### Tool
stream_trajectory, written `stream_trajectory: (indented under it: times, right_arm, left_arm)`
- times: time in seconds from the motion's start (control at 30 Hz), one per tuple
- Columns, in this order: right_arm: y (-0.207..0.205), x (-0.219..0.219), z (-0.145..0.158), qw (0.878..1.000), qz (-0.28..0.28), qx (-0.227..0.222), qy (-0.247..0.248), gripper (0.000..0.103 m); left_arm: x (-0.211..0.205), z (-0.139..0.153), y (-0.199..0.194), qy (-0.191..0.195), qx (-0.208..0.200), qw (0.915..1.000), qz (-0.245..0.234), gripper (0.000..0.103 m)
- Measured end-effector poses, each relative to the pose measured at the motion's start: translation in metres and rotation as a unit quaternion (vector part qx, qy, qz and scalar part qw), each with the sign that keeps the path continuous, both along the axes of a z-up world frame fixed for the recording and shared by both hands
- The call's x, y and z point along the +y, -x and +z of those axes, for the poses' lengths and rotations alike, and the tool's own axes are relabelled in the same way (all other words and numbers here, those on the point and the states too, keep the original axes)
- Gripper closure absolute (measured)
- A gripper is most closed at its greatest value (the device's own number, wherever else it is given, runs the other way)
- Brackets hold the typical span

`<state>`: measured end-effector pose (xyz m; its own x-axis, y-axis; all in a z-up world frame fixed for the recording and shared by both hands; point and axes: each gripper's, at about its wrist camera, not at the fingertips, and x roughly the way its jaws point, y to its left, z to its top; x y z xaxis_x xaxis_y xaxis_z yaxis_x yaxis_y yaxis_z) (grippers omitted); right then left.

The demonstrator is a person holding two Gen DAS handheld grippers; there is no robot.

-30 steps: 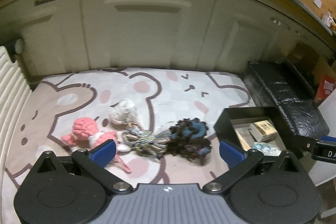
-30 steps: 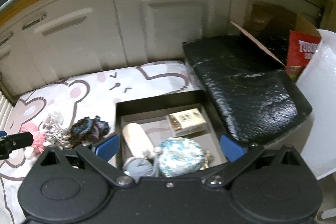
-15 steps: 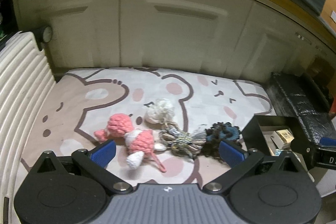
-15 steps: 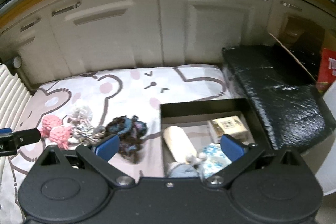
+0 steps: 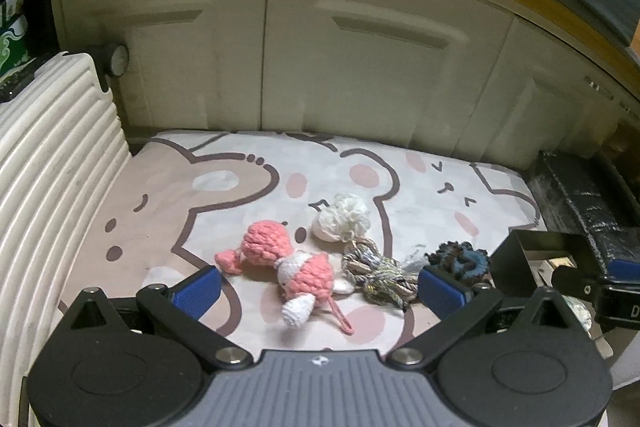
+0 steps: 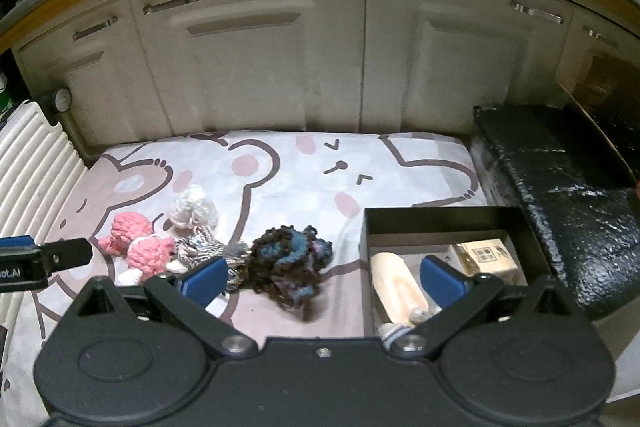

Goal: Organize objects
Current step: 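Move the left tool to the pink-and-white crocheted doll while the right tool approaches the dark crochet flower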

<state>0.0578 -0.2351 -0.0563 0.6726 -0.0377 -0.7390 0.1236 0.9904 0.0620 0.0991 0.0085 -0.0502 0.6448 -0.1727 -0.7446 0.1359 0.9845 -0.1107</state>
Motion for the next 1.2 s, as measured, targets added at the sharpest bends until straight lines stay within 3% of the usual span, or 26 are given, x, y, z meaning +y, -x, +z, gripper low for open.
stream_trajectory:
  times: [0.2,0.43,0.73,1.2]
  right_arm:
    - [-0.007,0.008,0.001,1.0,-0.001,-0.003,-0.006,0.0]
    - [-0.023,0.011,-0.002,1.0,-0.019,0.01,-0.019,0.0]
    - [-0.047,0.01,-0.021,0.998,-0.03,0.035,-0.039,0.025]
    - [-0.083,0.006,-0.053,0.995,-0.037,0.066,-0.065,0.03]
  left_arm:
    - [0.006,-0.005,-0.008,0.006,-0.005,1.0,0.001,0.002]
    - [0.008,-0.017,-0.02,-0.005,0.001,0.9999,-0.013,0.014]
    - [0.01,-0.037,-0.039,-0.013,0.011,0.9996,-0.022,0.02]
    - [0.009,-0.066,-0.064,0.009,0.061,0.9981,0.005,0.024]
